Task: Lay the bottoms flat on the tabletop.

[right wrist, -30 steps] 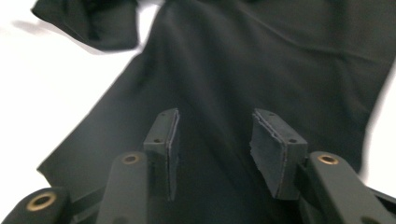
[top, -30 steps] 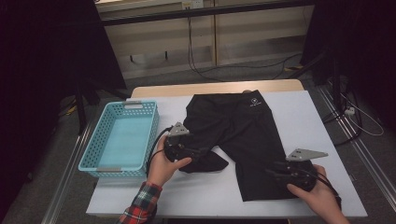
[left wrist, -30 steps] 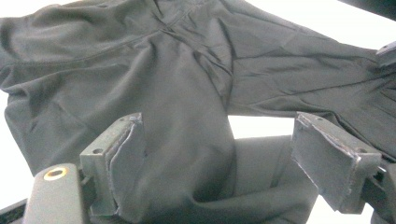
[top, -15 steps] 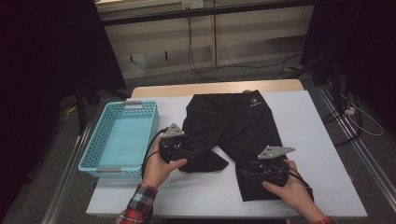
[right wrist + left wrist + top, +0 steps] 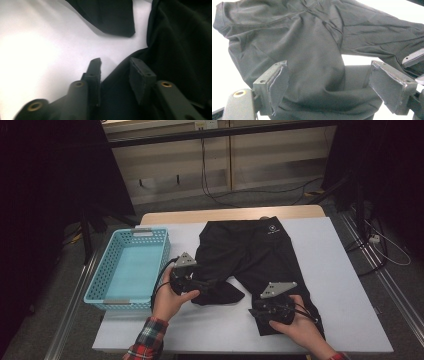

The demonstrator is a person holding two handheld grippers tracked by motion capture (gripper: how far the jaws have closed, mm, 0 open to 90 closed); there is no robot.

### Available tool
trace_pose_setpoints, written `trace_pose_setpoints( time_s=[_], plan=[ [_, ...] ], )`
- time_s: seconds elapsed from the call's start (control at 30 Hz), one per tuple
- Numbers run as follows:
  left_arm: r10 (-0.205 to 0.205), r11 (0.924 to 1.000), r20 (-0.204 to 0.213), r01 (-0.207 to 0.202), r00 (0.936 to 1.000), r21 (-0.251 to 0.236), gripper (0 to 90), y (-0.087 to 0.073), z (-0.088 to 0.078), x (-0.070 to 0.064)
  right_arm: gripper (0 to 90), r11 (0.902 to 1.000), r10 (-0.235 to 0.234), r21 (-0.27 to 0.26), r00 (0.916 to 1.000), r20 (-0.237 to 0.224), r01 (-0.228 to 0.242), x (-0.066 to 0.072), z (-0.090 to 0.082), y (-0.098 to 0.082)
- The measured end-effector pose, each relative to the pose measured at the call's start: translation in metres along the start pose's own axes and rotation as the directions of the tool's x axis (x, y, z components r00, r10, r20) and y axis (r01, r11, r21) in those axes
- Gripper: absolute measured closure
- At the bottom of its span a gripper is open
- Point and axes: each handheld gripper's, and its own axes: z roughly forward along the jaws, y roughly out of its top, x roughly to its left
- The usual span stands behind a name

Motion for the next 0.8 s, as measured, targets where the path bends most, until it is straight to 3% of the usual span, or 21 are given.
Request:
trace_pose_setpoints(
  time_s=[0.2, 0.4, 0.7, 0.8],
  plan=[
    [0.001, 1.0, 0.007, -0.001, 1.0, 0.001, 16.9, 0.001, 0.002, -0.001, 89.8, 0.9999, -0.003, 0.011, 1.0, -0.003, 0.003, -0.002, -0.003, -0.002],
    [0.006, 1.0, 0.008, -0.006, 0.9999, 0.001, 16.9, 0.002, 0.002, -0.001, 90.0, 0.9997, 0.018, 0.015, 0.9981, -0.059, -0.017, -0.001, -0.007, -0.003],
    [0.004, 1.0, 0.008, -0.004, 1.0, -0.002, 16.9, 0.003, 0.001, -0.001, 90.0, 0.9997, -0.01, 0.021, 0.9949, -0.1, 0.012, 0.011, -0.01, -0.006],
    [0.005, 1.0, 0.009, -0.005, 0.9999, -0.002, 16.9, 0.003, 0.001, -0.001, 80.3, 0.9998, 0.0, 0.022, 0.9944, -0.106, 0.002, 0.01, -0.01, -0.007]
  ],
)
